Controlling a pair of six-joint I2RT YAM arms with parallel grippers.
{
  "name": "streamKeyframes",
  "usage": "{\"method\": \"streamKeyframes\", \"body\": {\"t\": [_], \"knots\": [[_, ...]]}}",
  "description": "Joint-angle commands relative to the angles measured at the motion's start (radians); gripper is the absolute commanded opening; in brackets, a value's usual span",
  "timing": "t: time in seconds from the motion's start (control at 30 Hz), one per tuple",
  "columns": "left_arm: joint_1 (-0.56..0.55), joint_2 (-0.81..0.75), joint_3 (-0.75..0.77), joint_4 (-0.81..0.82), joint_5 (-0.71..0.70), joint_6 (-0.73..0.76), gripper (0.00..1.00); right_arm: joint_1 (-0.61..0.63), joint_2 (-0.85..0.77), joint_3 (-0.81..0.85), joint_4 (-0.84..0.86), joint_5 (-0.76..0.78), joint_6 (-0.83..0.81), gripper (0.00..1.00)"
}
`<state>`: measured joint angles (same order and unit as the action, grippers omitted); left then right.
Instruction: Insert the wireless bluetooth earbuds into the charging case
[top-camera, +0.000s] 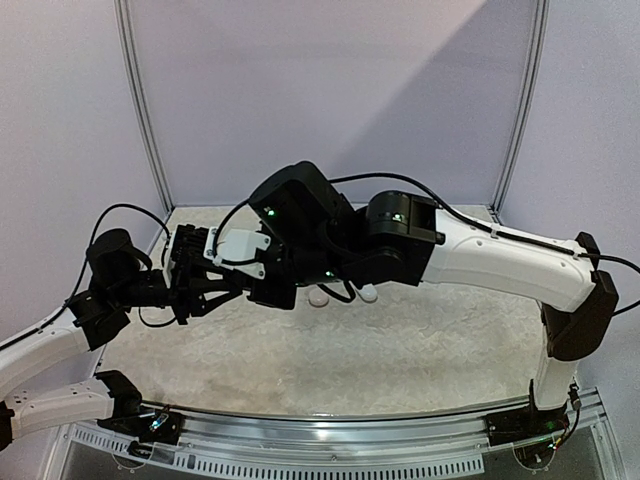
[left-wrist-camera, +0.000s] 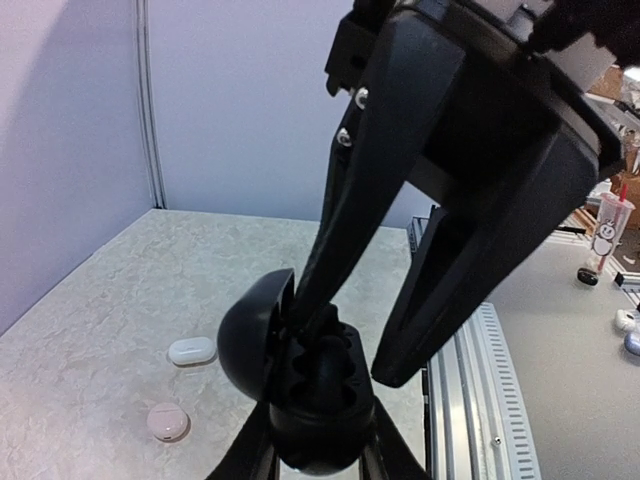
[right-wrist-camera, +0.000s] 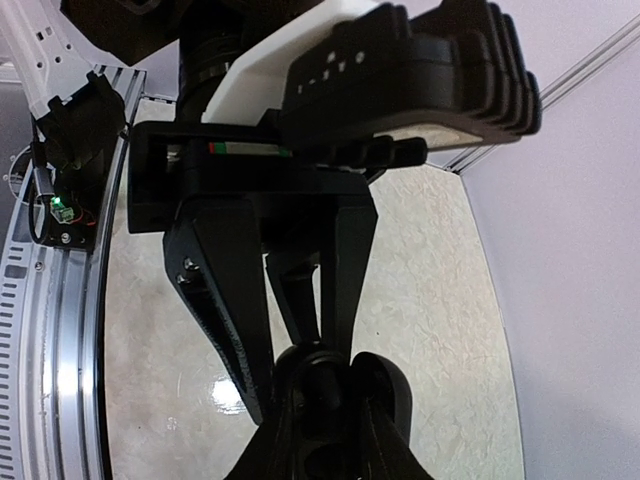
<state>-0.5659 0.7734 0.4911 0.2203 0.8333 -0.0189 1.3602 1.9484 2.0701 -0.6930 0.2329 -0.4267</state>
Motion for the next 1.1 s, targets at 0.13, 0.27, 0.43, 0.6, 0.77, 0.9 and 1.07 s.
{"method": "streamKeyframes", "body": {"t": [0.13,0.27,0.43,0.6,0.77,0.9,1.07], "knots": [[-0.011,-0.017,-0.013,0.009,-0.036,-0.031,0.00,-0.004,-0.061,0.058,-0.008,-0.034,0.042,0.29],[-0.011,-0.013,-0.017,-0.035,-0.042,0.029,0.00,-0.045,-0.136,0.033,0.063,-0.149,0.123,0.33],[-0.011,-0.031,0.015,-0.178,-0.056,0.317,0.00,-0.122,-0.171,-0.077,0.135,-0.065,0.366,0.35],[-0.012,-0.055,0.052,-0.279,-0.157,0.535,0.00,-0.124,-0.019,0.040,-0.023,0.020,0.480,0.33],[-0.012,-0.057,0.063,-0.266,-0.175,0.529,0.00,-0.098,0.084,0.094,-0.082,0.008,0.468,0.33],[-0.012,-0.060,0.051,-0.246,-0.200,0.497,0.00,-0.079,0.070,0.070,-0.104,-0.043,0.417,0.34],[-0.012,-0.058,0.037,-0.238,-0.220,0.471,0.00,-0.079,-0.024,-0.031,-0.101,-0.036,0.398,0.36]]}}
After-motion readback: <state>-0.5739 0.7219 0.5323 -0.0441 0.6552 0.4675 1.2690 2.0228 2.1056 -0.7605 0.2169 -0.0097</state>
